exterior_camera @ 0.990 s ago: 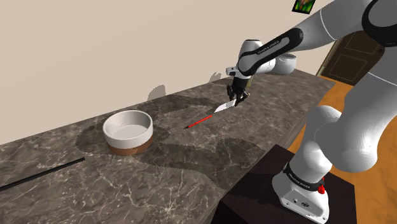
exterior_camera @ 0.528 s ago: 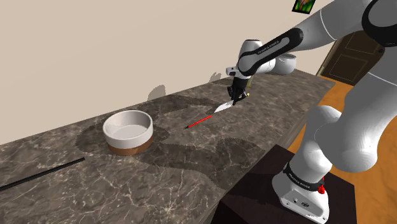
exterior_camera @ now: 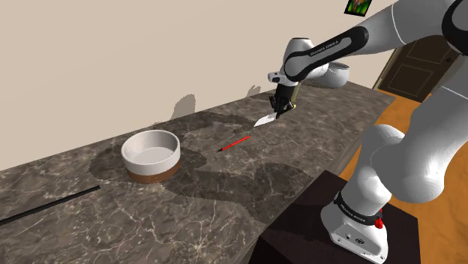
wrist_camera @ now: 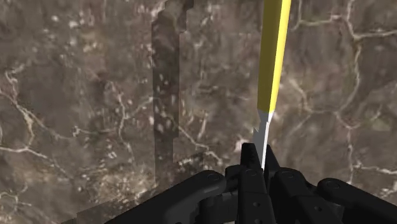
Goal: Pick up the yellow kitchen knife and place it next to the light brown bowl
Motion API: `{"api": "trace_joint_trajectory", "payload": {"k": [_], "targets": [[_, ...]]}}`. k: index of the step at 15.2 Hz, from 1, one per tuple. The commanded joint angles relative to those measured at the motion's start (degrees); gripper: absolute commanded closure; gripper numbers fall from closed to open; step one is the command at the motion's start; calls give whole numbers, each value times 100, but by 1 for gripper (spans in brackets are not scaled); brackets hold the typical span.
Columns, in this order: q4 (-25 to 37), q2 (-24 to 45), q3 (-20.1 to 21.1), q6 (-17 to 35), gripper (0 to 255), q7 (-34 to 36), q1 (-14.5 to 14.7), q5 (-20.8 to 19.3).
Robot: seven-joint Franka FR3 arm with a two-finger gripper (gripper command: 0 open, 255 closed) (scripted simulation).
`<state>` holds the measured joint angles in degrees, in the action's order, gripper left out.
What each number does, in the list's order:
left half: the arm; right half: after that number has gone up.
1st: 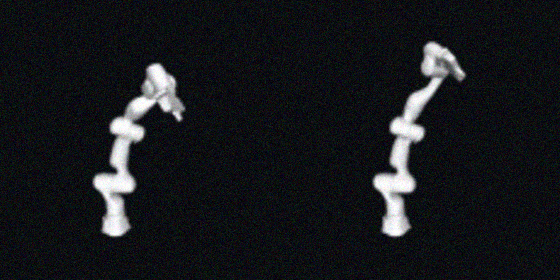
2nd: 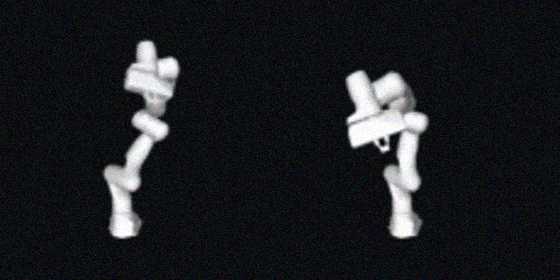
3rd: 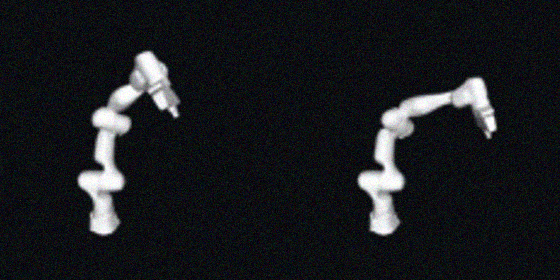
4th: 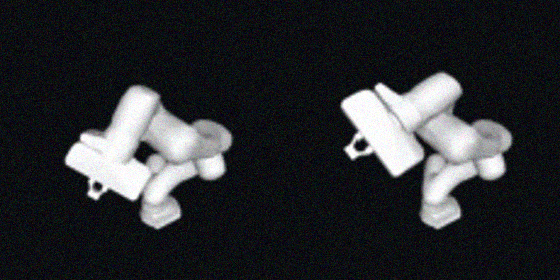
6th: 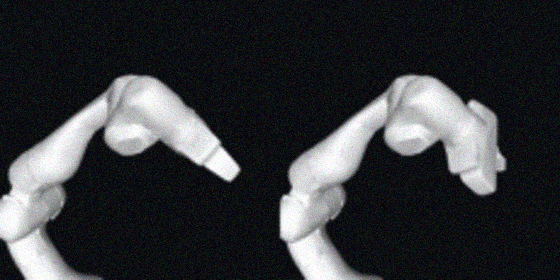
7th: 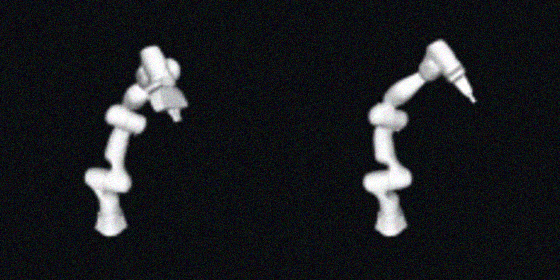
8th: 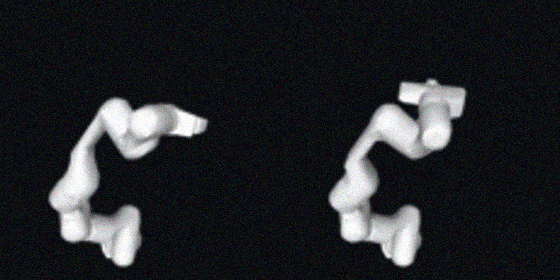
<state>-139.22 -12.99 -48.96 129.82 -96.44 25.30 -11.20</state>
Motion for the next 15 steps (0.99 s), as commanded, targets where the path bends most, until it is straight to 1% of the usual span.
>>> {"api": "trace_joint_trajectory", "payload": {"k": [1, 8, 15], "targets": [[68, -138, 74, -184, 255, 83, -39, -89], [367, -506, 295, -800, 255, 250, -135, -262], [721, -770, 491, -1392, 255, 345, -188, -334]]}}
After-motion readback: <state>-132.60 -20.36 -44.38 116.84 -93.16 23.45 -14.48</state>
